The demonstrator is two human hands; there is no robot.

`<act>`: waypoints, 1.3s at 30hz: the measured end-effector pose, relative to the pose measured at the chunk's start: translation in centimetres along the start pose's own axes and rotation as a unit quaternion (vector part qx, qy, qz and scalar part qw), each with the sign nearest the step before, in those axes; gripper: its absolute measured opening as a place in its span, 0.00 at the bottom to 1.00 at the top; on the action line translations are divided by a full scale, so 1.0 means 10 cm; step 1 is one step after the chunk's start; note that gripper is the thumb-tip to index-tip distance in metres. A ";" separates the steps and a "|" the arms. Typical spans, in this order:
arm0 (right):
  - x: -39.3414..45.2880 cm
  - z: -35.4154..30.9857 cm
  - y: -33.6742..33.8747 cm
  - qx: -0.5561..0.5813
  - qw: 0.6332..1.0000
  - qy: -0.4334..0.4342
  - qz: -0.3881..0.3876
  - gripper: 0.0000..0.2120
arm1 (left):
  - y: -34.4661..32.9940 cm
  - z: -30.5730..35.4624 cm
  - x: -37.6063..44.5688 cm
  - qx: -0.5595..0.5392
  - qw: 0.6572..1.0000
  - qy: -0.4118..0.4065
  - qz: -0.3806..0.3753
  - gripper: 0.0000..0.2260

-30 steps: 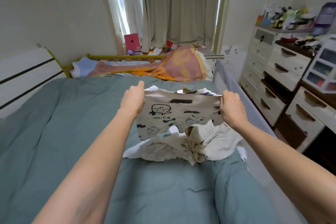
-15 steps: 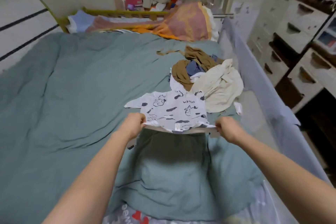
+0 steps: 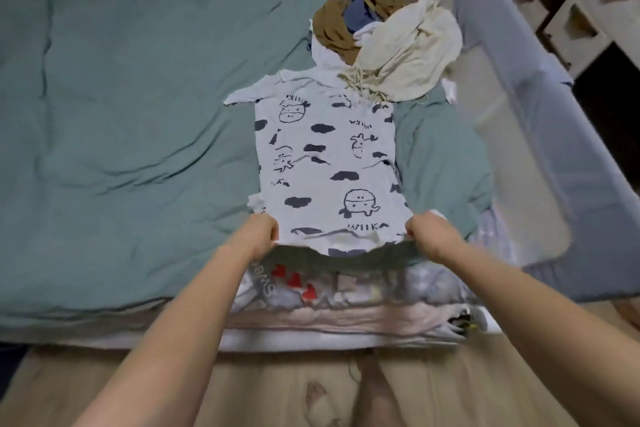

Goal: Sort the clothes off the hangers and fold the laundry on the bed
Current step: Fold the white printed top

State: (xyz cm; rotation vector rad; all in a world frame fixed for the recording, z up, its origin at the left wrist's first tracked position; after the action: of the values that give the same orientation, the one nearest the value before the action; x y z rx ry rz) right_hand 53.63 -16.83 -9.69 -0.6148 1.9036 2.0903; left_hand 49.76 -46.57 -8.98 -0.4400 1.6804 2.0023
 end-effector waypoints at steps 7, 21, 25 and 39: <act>-0.03 -0.15 -0.32 0.046 0.997 0.005 -0.058 0.05 | -0.05 -0.32 0.03 0.027 0.999 0.042 0.004 0.06; 2.10 -0.14 1.09 0.163 0.982 0.036 0.087 0.08 | 1.14 -0.58 1.68 -0.082 0.985 0.111 0.103 0.07; 3.15 -0.36 1.38 0.210 0.969 0.066 0.112 0.08 | 1.20 -0.71 2.45 -0.153 0.972 0.130 0.119 0.05; 5.20 -1.02 1.39 0.286 0.930 0.134 0.187 0.12 | 1.23 -1.14 4.30 -0.360 0.893 0.075 0.258 0.19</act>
State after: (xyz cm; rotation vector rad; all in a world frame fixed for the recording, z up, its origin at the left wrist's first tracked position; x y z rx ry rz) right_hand 3.03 -33.64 -22.16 -0.4360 2.8106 1.5376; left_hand 6.55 -52.47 -24.06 -0.4222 1.1393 3.0608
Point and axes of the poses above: each hand's wrist, its own x-axis towards the middle knuckle, its own y-axis out of the back of the hand, z = x × y, the point moved 8 cm from there along x, towards the middle knuckle, and after that the axes turned 5 degrees about y, right-handed, at the moved point
